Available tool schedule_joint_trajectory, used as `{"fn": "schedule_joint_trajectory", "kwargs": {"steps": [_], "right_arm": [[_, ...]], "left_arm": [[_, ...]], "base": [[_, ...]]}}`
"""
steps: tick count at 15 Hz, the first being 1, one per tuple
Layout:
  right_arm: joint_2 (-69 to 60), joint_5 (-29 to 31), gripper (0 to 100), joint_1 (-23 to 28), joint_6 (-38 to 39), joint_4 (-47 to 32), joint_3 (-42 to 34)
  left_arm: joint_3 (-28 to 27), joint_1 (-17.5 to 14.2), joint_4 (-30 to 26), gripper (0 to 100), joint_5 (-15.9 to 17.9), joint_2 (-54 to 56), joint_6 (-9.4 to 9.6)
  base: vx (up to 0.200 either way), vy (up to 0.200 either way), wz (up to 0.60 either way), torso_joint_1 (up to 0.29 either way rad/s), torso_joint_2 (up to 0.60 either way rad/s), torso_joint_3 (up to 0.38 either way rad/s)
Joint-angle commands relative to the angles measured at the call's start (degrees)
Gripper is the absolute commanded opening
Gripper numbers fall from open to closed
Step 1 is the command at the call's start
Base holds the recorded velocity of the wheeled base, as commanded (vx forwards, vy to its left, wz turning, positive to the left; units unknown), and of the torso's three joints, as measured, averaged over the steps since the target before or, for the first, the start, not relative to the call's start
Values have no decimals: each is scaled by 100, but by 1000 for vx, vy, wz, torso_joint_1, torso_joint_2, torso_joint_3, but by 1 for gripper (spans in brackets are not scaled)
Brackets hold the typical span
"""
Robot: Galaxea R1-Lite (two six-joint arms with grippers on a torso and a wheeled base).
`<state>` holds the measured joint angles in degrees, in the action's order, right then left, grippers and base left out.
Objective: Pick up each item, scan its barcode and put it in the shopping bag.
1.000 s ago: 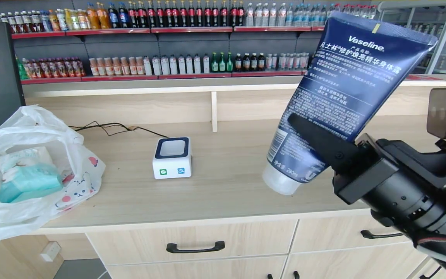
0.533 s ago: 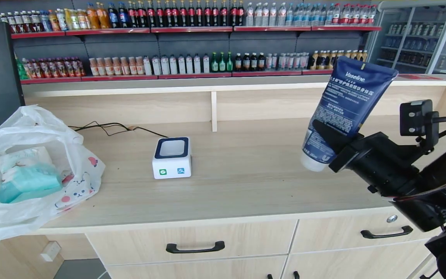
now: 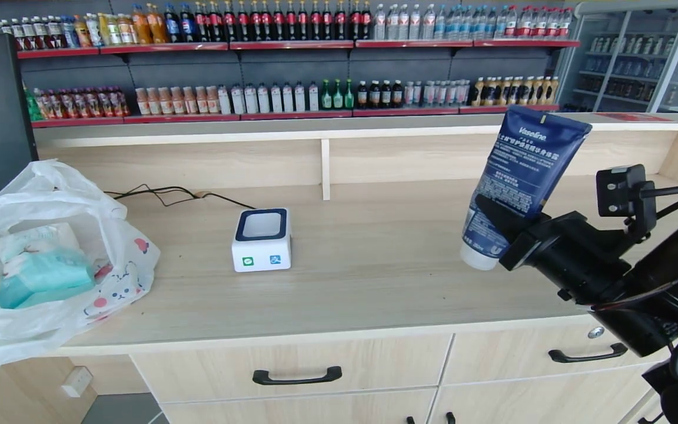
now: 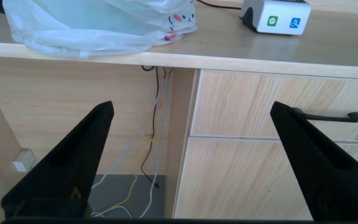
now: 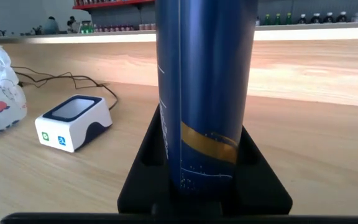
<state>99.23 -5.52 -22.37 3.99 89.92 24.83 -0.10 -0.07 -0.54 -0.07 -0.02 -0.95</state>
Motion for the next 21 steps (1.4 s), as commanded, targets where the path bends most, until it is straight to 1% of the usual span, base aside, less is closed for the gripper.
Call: {"fn": "schedule_joint_trajectory", "kwargs": {"steps": [1,6,13,16,21], "right_arm": [[8,-1,0,5,6,8,-5],[-27,-1,0,84,-12,8,-5],[-27,-1,0,84,-21,8,-13],[8,-1,0,75,-179,8,-49],[26,-1,0,22,-196,8,-57]], "left_arm": [[1,-1,-8,100,-1,-6,-2],[1,-1,1,100,-1,-6,-2],[1,-1,1,100,-1,-6,-10],[1,-1,1,100,-1,-6,-10],[1,-1,1,100,-1,-6,-10]], "base": [[0,200,0,2,2,2],[0,200,0,5,5,1],[0,200,0,1,3,5],[0,200,0,1,4,1],[0,200,0,3,1,2]]}}
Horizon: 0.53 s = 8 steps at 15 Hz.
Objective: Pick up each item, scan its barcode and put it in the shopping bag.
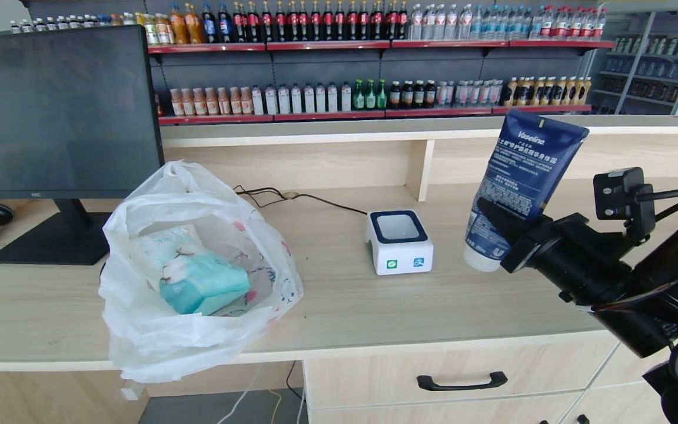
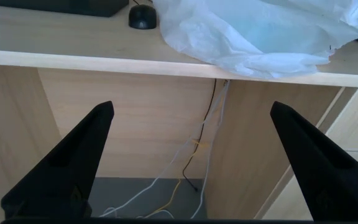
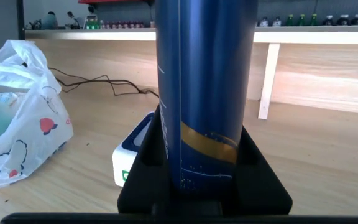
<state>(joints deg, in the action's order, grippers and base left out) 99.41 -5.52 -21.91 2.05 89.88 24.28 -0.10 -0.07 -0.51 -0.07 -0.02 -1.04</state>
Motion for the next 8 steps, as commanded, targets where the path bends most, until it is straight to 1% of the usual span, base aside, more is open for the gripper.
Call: {"fn": "schedule_joint_trajectory", "kwargs": {"steps": [1,2,3,8], "right_arm": [[-1,-10,0,-103,-3,12,-3],[-1,-10,0,-103,-3,12,-3],[-10,-10,0,-253,-11,12,-3],[-1,-10,0,-305,-73,12,-29]], "left_arm": [[1,-1,-2,100,-1,-6,-2],[1,-1,-2,100,-1,-6,-2],[1,-1,-2,100,-1,-6,-2],[1,-1,-10,100,-1,-6,-2]], "base": [[0,200,0,2,2,2],[0,200,0,-2,7,2],[0,0,0,0,0,0],[0,0,0,0,0,0]]}}
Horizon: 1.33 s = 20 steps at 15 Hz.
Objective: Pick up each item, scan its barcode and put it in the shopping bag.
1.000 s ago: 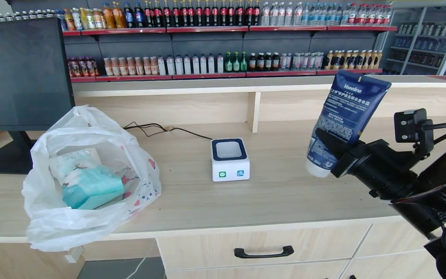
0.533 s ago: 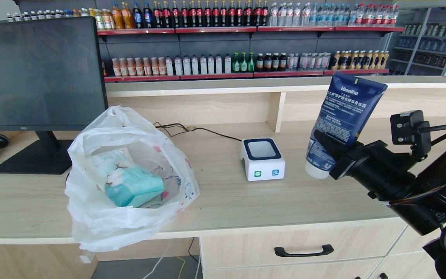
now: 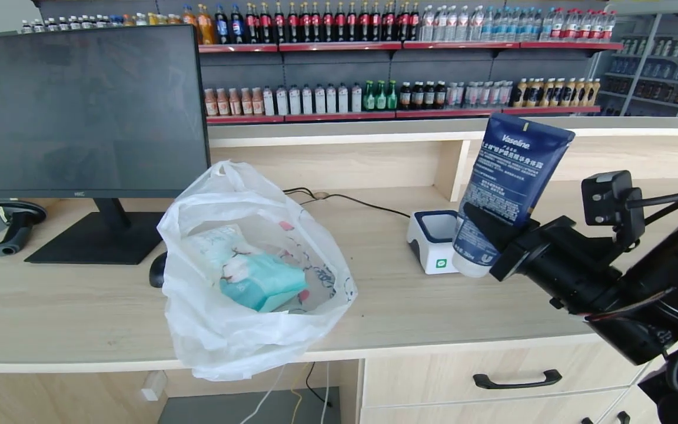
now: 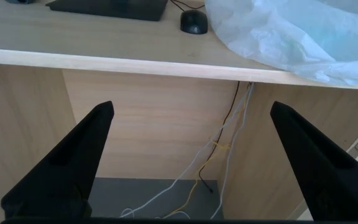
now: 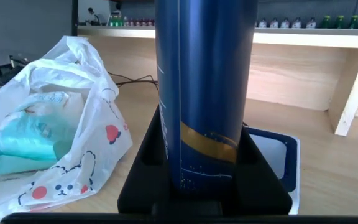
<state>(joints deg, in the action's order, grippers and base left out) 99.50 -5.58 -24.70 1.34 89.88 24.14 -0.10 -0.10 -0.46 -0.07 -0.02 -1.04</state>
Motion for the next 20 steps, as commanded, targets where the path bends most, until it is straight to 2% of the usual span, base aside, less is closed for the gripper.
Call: {"fn": "schedule_joint_trajectory", "kwargs": {"steps": [1,8,10,13,17,19,20], "right_arm": [[-18,-13,0,-26,-46,12,-76],[140,-189,0,-35,-670,12,-93],[210,-1094,0,70,-1470,12,56],[465,-1428,0,211,-2964,12,522],[1203,-1929,0,290,-4555,12,1427],[1520,-2017,0,519,-5223,12,1664],[1643,-2316,0,668,-5495,12,1735]], "left_arm": [[1,1,-6,100,-1,-6,-2],[1,1,-6,100,-1,-6,-2],[1,1,-6,100,-1,-6,-2],[1,1,-6,100,-1,-6,-2],[1,1,-6,100,-1,-6,-2],[1,1,-6,100,-1,-6,-2],[1,1,-6,100,-1,-6,-2]], "base": [[0,0,0,0,0,0],[0,0,0,0,0,0],[0,0,0,0,0,0],[0,0,0,0,0,0],[0,0,0,0,0,0],[0,0,0,0,0,0],[0,0,0,0,0,0]]}}
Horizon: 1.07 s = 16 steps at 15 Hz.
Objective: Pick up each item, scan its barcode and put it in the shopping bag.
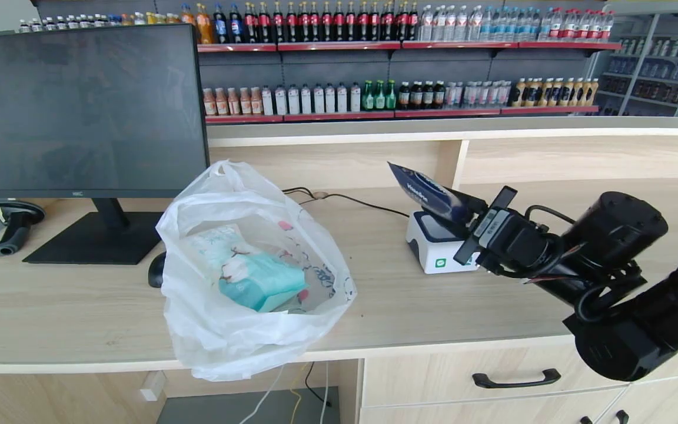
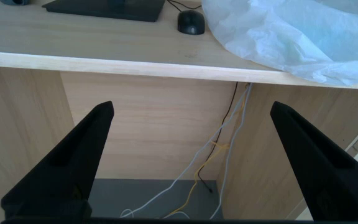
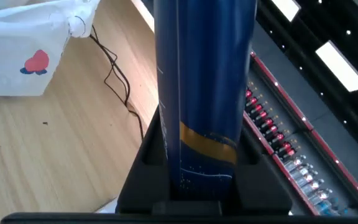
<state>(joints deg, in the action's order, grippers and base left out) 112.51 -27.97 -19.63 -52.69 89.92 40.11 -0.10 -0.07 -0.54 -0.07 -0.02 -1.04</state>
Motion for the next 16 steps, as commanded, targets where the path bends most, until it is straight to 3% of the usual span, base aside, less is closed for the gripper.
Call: {"fn": "schedule_joint_trajectory", "kwargs": {"steps": [1,5,16], "right_arm": [[395,-324,0,284,-312,8,261],[509,-1062,0,776,-1182,8,393],[931,-1545,0,926,-2009,8,463]], "left_arm": [[1,-1,1,100,-1,-6,-2],[1,-1,-8,100,-1,-6,-2],[1,-1,1,100,-1,-6,-2]], "base": [[0,0,0,0,0,0],[0,0,0,0,0,0],[0,0,0,0,0,0]]}}
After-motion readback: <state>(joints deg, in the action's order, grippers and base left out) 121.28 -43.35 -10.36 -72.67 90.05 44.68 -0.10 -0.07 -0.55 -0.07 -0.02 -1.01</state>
